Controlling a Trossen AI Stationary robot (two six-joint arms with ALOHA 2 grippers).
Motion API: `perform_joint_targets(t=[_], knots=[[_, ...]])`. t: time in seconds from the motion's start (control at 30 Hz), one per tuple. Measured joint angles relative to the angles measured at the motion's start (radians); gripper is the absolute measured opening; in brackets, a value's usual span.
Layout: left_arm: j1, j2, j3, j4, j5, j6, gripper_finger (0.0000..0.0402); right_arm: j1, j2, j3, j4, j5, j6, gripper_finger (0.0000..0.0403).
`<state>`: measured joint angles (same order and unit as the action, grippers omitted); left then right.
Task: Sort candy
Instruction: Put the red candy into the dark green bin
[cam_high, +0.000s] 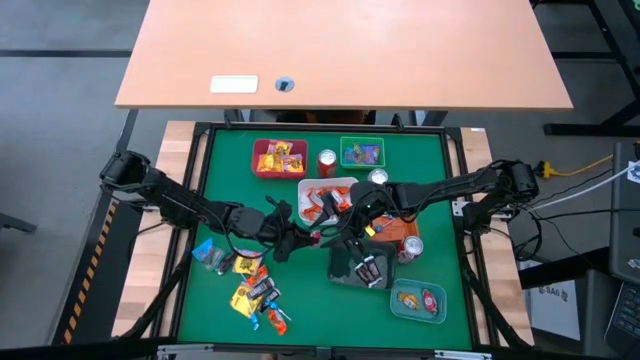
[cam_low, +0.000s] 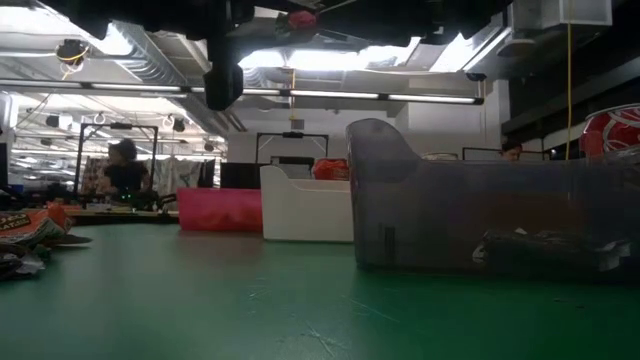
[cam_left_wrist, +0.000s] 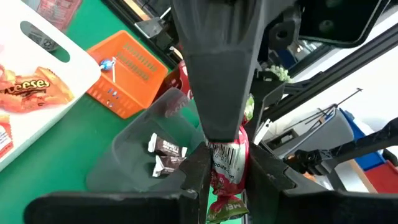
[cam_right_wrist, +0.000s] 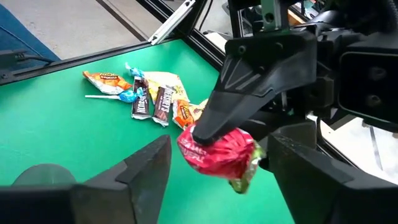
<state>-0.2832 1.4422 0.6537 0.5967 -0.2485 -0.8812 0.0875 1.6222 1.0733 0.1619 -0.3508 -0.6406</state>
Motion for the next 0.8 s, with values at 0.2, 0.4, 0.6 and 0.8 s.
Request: perform_joint_targets(t=[0.2, 0.4, 0.6, 0.8], knots=[[0.011, 0.000, 0.000, 0.000, 0.000, 0.000, 0.0067, 0.000, 0.000, 0.000, -0.002, 0.002, 0.000, 0.0220], [0.011, 0.000, 0.000, -0.001, 0.000, 0.000, 0.0067, 0.000, -0.001, 0.000, -0.004, 0.002, 0.000, 0.0185], [0.011, 0.000, 0.000, -0.001, 0.000, 0.000, 0.0067, 0.000, -0.001, 0.000, -0.005, 0.002, 0.000, 0.0168], [0.011, 0.000, 0.000, -0.001, 0.003, 0.001, 0.0067, -0.001, -0.001, 0.000, -0.006, 0.002, 0.000, 0.0166]])
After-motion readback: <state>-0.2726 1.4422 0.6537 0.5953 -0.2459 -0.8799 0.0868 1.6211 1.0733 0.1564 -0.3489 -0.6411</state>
